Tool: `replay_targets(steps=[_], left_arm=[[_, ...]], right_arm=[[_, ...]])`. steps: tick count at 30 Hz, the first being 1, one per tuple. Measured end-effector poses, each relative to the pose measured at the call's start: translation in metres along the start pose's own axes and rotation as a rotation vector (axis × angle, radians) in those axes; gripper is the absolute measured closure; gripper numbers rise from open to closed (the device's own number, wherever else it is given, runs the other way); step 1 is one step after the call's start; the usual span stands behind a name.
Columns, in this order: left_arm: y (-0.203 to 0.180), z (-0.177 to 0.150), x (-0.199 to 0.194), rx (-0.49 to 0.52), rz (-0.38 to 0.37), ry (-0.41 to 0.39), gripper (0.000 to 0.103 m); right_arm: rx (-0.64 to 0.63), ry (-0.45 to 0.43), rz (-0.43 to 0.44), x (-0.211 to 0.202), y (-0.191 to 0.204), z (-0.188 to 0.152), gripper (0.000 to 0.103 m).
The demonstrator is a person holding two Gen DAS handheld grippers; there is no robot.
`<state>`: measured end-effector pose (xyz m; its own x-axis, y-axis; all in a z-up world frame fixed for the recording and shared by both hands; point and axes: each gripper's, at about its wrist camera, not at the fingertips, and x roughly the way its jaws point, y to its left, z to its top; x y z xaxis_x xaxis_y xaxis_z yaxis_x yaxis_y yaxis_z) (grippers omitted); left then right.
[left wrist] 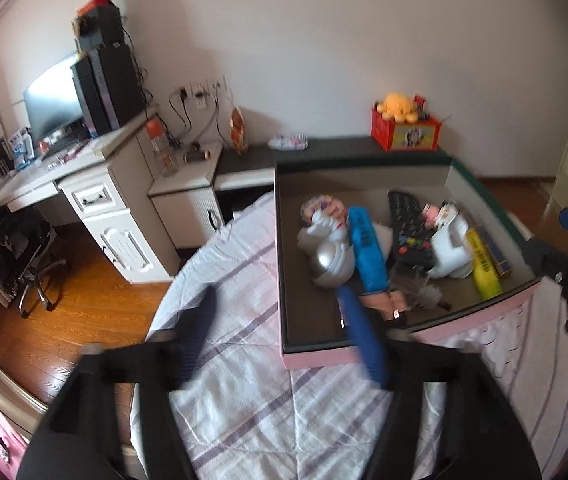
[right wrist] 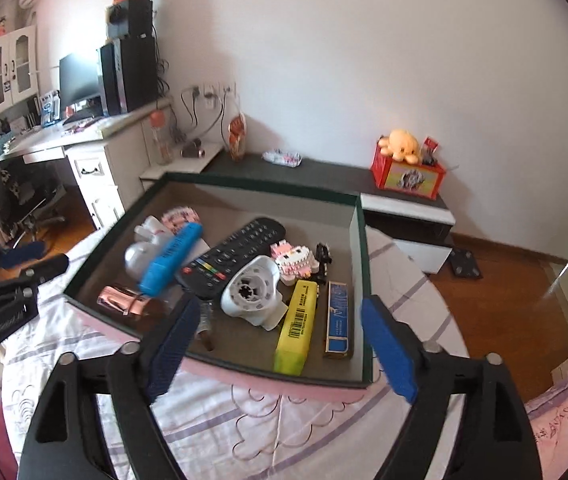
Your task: Organize rigid objects
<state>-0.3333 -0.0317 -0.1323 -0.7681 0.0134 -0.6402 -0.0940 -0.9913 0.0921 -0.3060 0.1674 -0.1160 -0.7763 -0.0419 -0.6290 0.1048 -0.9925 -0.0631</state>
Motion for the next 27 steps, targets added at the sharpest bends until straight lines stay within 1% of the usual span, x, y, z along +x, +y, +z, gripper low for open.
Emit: replay_targets(steps=[1,3,6,9,11,14,17,20,24,27], left_arm=[[-0.001,0.000,-0.011,-0.001,0.004,-0.035,0.004],[-0.004,-0.001,-0.035,-0.003,0.014,-0.093,0.000],[-0.006,-0.004,-0.062,-0.017,0.012,-0.122,0.000],[-0.008,-0.010,-0.089,-0.044,0.019,-0.164,0.000],[-0.008,-0.015,-0.109,-0.057,0.000,-0.190,0.000],[-0.015,-0.024,-0.139,-0.048,-0.005,-0.229,0.000],[-0.022,-0.032,-0.172,-0.024,-0.010,-0.288,0.000],[-0.024,-0.039,-0.198,-0.019,-0.006,-0.326,0.000],[-0.022,-0.048,-0.229,-0.022,-0.031,-0.360,0.000],[-0.023,-0.054,-0.249,-0.027,-0.020,-0.391,0.000]], right_arm=[[0.003,-0.013,-0.002,-0.007,0.002,0.000,0.013],[0.006,-0.032,-0.005,-0.023,0.005,-0.002,0.000],[0.020,-0.064,-0.003,-0.046,0.008,-0.006,0.000],[0.036,-0.120,0.004,-0.078,0.010,-0.015,0.000],[0.043,-0.151,0.011,-0.097,0.012,-0.020,0.000],[0.054,-0.195,0.047,-0.126,0.016,-0.030,0.000],[0.067,-0.235,0.084,-0.154,0.018,-0.038,0.000],[0.078,-0.283,0.088,-0.182,0.020,-0.044,0.000],[0.071,-0.324,0.067,-0.210,0.026,-0.052,0.000],[0.068,-0.356,0.069,-0.229,0.032,-0.058,0.000]])
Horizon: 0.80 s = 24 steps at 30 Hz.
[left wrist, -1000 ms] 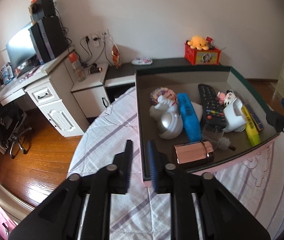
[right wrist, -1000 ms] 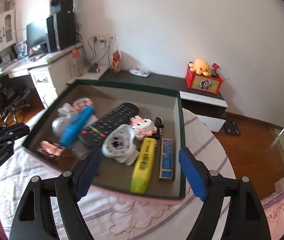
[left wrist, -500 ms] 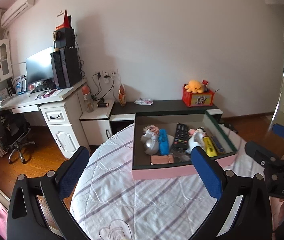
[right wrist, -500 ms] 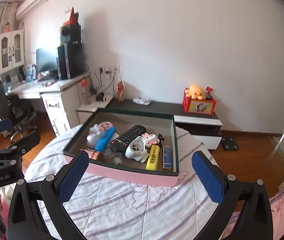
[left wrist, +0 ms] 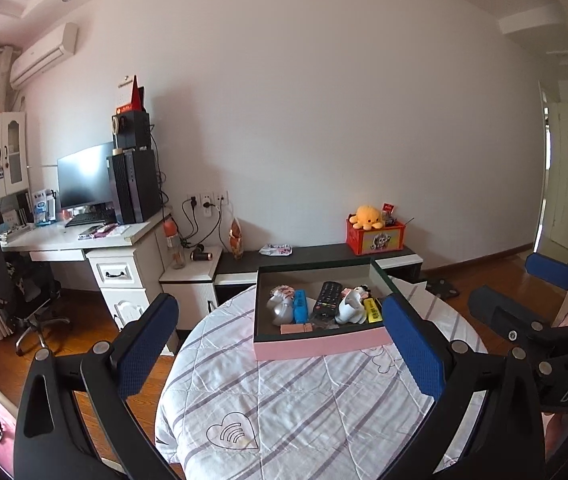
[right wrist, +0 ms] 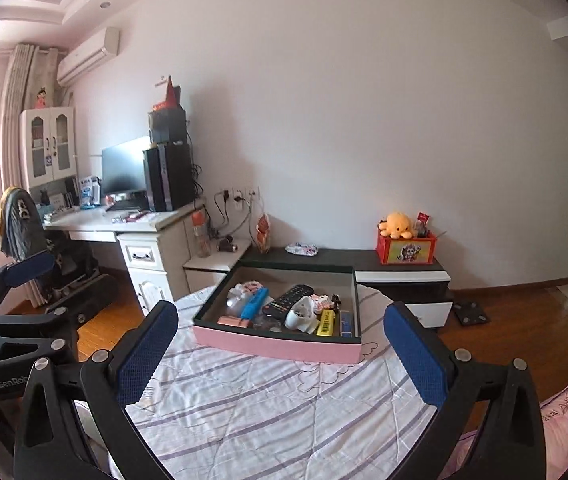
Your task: Organize rigid objects
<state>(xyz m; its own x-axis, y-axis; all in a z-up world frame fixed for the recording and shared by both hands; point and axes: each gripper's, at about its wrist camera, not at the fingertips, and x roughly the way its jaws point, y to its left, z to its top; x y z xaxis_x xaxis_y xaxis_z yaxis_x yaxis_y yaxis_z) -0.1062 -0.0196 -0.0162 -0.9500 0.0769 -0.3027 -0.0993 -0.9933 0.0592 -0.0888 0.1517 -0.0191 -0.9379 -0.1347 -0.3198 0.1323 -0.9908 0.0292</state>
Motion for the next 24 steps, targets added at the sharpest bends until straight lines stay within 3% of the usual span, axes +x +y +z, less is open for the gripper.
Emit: replay_targets(steps=[3,24], left_arm=[[0.001,0.002,-0.019,-0.002,0.016,-0.030,0.000],[-0.011,0.011,-0.114,-0.003,0.064,-0.249,0.000]], right_arm=[[-0.025,-0.034,-0.040,-0.016,0.007,0.000,0.000],[-0.058,-0.210,-0.094,-0.105,0.019,0.005,0.000]])
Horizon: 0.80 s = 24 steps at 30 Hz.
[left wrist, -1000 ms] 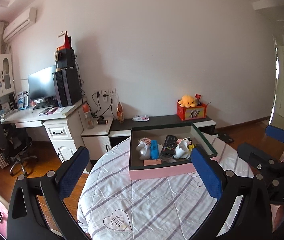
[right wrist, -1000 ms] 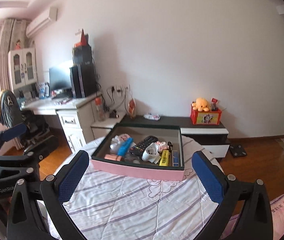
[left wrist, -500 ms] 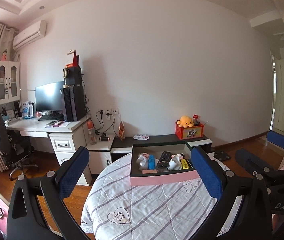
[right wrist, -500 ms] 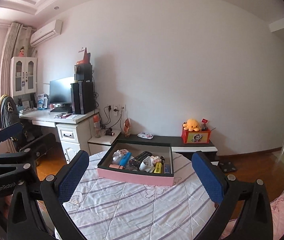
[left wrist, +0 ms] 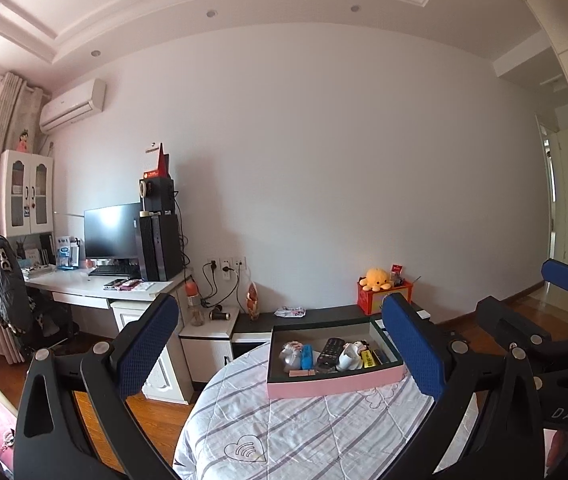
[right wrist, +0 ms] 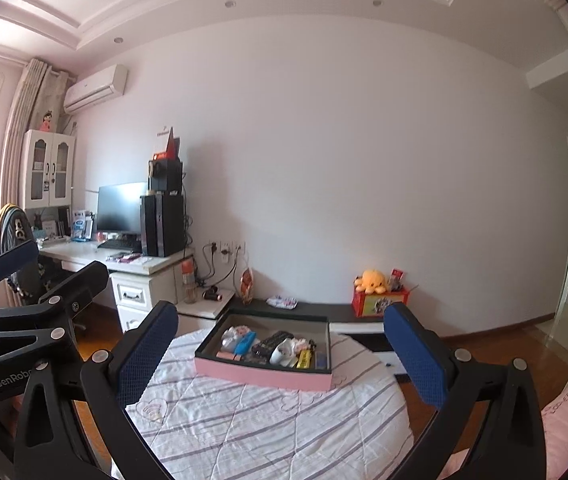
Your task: Organize rigid objects
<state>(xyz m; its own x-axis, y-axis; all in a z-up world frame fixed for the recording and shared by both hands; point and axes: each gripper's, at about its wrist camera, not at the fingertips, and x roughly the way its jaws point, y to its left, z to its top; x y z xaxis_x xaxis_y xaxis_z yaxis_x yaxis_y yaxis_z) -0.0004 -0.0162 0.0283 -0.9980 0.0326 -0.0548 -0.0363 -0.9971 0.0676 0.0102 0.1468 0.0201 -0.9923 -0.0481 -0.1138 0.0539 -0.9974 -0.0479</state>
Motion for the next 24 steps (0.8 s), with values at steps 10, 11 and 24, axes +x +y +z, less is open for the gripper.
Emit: replay_targets(steps=[10,11,24], left_arm=[[0.003,0.005,-0.014,0.001,0.011,-0.051,0.000],[0.003,0.005,-0.012,0.002,0.010,-0.050,0.000],[0.002,0.005,-0.012,-0.002,0.015,-0.085,0.000]], right_arm=[[-0.001,-0.037,0.007,-0.011,0.004,0.003,0.000],[-0.003,-0.037,0.006,-0.011,0.005,0.003,0.000],[-0.012,-0.044,0.001,-0.012,0.005,0.007,0.000]])
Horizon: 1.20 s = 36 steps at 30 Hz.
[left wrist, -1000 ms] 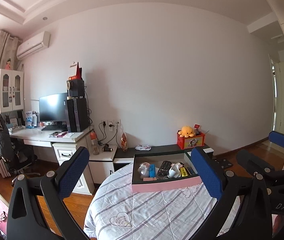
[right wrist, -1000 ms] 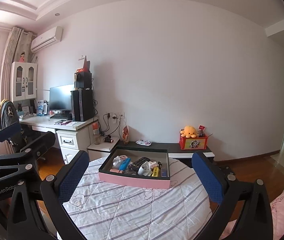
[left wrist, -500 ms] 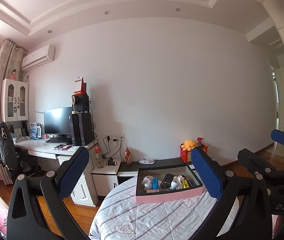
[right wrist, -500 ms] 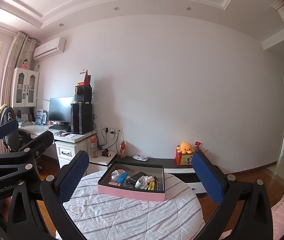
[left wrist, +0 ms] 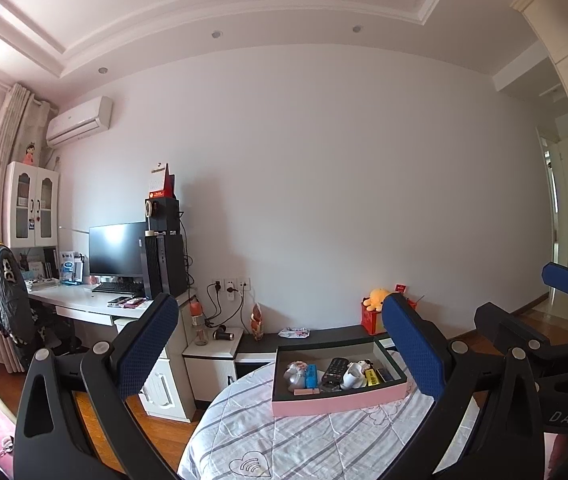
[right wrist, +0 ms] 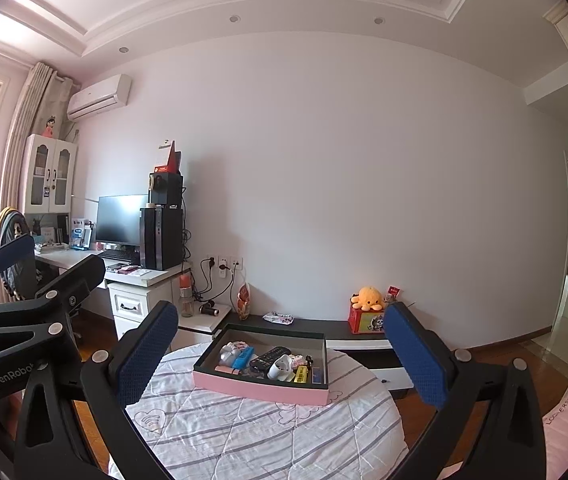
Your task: Organize rigid objects
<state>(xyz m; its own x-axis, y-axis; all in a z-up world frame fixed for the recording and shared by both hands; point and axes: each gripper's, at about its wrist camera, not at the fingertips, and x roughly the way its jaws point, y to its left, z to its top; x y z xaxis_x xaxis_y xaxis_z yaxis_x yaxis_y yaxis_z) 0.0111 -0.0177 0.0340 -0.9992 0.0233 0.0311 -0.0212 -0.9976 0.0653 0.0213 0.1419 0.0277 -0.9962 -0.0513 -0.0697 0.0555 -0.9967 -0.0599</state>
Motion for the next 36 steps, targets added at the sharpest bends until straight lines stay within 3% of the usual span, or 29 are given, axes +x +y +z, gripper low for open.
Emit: replay_targets(steps=[36], left_arm=[[0.0018,-0.0065,0.0028,0.002,0.022,-0.020,0.000]], right_arm=[[-0.013,0.023,0.008,0.0073,0.0049,-0.0003,0.000]])
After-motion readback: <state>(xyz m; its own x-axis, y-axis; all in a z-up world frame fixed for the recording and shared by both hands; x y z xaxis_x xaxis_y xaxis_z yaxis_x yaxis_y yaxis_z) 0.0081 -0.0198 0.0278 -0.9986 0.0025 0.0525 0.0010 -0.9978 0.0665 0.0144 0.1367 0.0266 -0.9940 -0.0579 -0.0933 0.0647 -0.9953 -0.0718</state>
